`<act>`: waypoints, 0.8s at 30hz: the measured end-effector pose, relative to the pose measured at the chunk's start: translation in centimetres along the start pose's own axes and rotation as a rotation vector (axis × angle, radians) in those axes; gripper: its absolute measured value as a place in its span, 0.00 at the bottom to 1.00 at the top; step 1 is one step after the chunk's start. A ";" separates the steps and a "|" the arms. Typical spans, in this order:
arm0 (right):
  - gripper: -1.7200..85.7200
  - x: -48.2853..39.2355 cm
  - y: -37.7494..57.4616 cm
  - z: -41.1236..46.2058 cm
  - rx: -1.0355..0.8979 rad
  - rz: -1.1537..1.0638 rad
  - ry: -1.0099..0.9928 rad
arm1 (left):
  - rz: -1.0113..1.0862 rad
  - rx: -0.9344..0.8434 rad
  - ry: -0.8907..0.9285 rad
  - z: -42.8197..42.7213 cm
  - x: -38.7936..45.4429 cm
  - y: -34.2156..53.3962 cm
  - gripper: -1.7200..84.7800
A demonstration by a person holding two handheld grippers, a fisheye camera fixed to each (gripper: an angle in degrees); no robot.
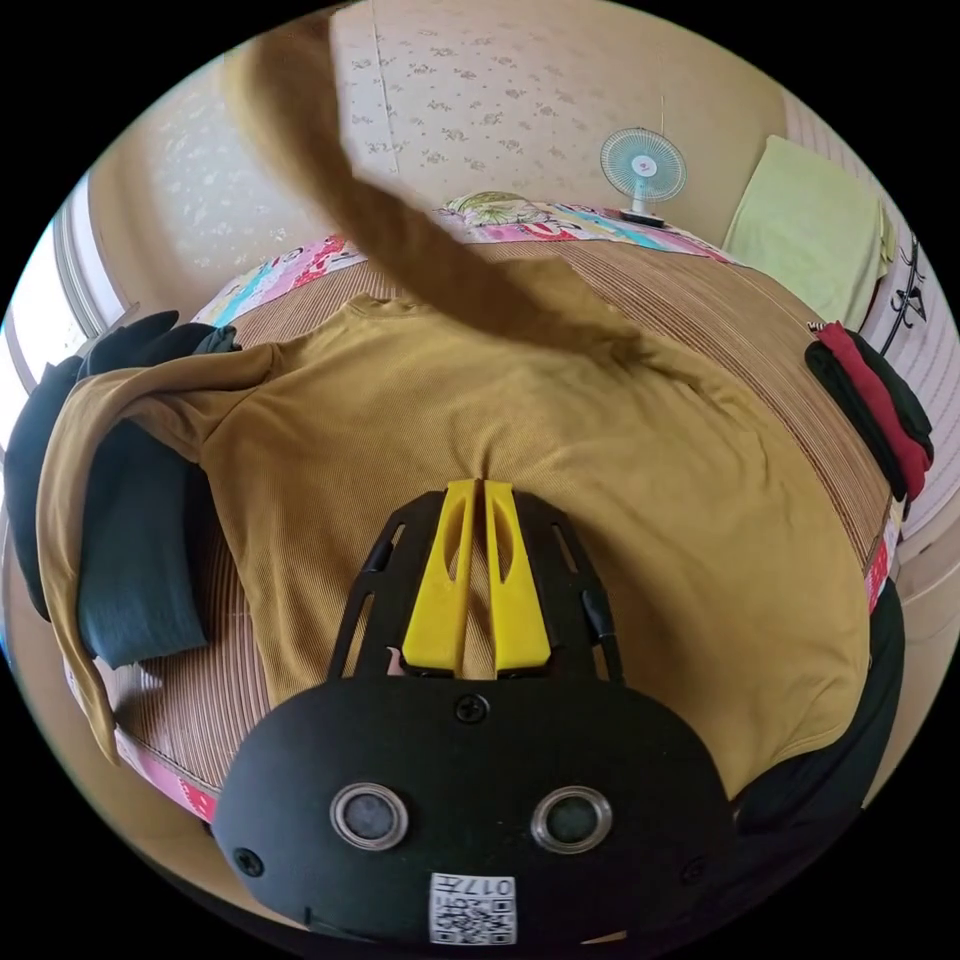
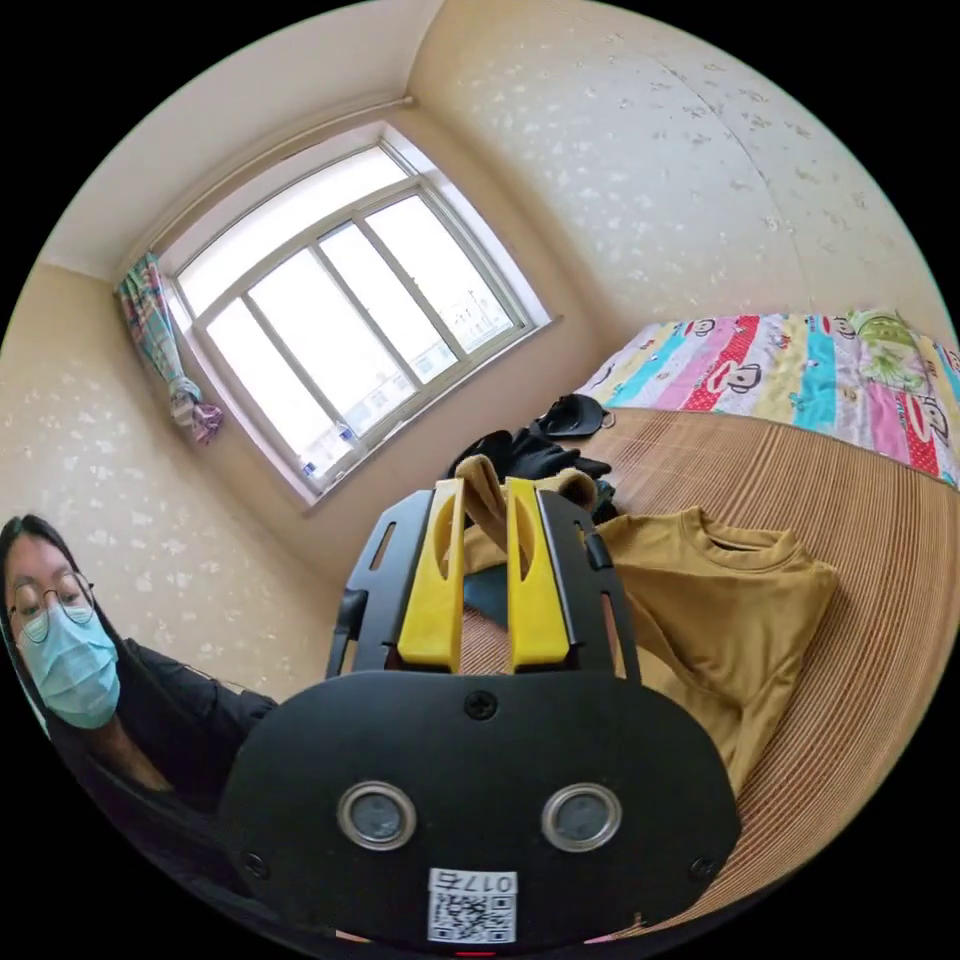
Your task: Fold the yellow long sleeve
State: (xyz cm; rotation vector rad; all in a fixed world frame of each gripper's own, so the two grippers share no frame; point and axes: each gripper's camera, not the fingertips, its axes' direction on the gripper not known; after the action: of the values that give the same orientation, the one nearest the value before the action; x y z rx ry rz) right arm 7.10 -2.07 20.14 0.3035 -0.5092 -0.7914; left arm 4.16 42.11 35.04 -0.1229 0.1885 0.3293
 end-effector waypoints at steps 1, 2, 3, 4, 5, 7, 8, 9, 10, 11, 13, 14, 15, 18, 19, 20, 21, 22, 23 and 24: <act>0.12 1.6 1.7 0.0 0.022 0.028 0.093 | 0.000 0.000 0.000 0.0 -0.3 0.1 0.01; 0.12 2.6 2.5 0.0 0.026 0.048 0.145 | 0.001 0.000 -0.003 0.0 -0.3 0.2 0.01; 0.12 4.7 4.2 0.1 0.021 0.099 0.253 | 0.005 0.001 -0.010 -0.1 -0.5 0.3 0.01; 0.13 7.1 5.9 0.3 0.004 0.155 0.350 | 0.008 0.002 -0.017 -0.1 -0.6 0.4 0.01; 0.13 8.2 6.7 0.4 -0.008 0.183 0.386 | 0.009 0.002 -0.019 -0.1 -0.7 0.5 0.01; 0.14 12.1 9.0 1.0 -0.057 0.266 0.458 | 0.015 0.002 -0.027 -0.1 -1.0 0.5 0.01; 0.14 12.8 9.3 1.1 -0.064 0.276 0.467 | 0.016 0.002 -0.028 -0.1 -1.1 0.5 0.01; 0.14 14.0 9.7 1.5 -0.074 0.288 0.487 | 0.016 0.003 -0.028 -0.1 -1.4 0.6 0.01; 0.15 14.7 9.6 2.1 -0.083 0.284 0.518 | 0.016 0.004 -0.028 -0.1 -1.6 0.6 0.01; 0.15 15.0 9.4 2.5 -0.090 0.278 0.537 | 0.017 0.003 -0.030 -0.2 -1.6 0.6 0.01; 0.16 16.0 8.2 4.7 -0.116 0.229 0.622 | 0.024 0.003 -0.044 -0.3 -1.8 0.7 0.01; 0.16 16.3 7.8 5.5 -0.127 0.212 0.646 | 0.027 0.003 -0.049 -0.4 -1.8 0.8 0.01; 0.16 17.3 7.4 7.2 -0.160 0.190 0.701 | 0.031 0.003 -0.057 -0.5 -1.8 0.8 0.01; 0.14 23.8 8.8 11.7 -0.348 0.323 0.819 | 0.029 0.003 -0.054 -0.8 -2.3 0.9 0.01; 0.11 24.7 9.5 10.7 -0.261 0.276 0.761 | 0.027 0.003 -0.050 -1.0 -2.5 1.0 0.01; 0.09 25.1 9.6 9.8 -0.220 0.290 0.737 | 0.026 0.003 -0.049 -1.0 -2.6 1.0 0.01; 0.08 26.1 9.2 8.1 -0.183 0.339 0.677 | 0.026 0.003 -0.048 -1.2 -2.7 1.0 0.01; 0.07 26.7 8.9 6.2 -0.142 0.352 0.628 | 0.027 0.004 -0.050 -1.3 -2.8 1.1 0.01; 0.07 26.7 8.9 5.0 -0.099 0.347 0.625 | 0.027 0.005 -0.052 -1.4 -2.8 1.1 0.01; 0.06 26.5 8.9 2.4 -0.005 0.335 0.666 | 0.030 0.006 -0.057 -1.5 -2.9 1.1 0.01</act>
State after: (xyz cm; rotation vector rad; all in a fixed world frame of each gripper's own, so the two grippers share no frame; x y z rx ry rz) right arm 26.81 -15.91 34.60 0.4395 0.0727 -0.3302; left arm 0.90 42.00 34.07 -0.1048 0.1351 0.3615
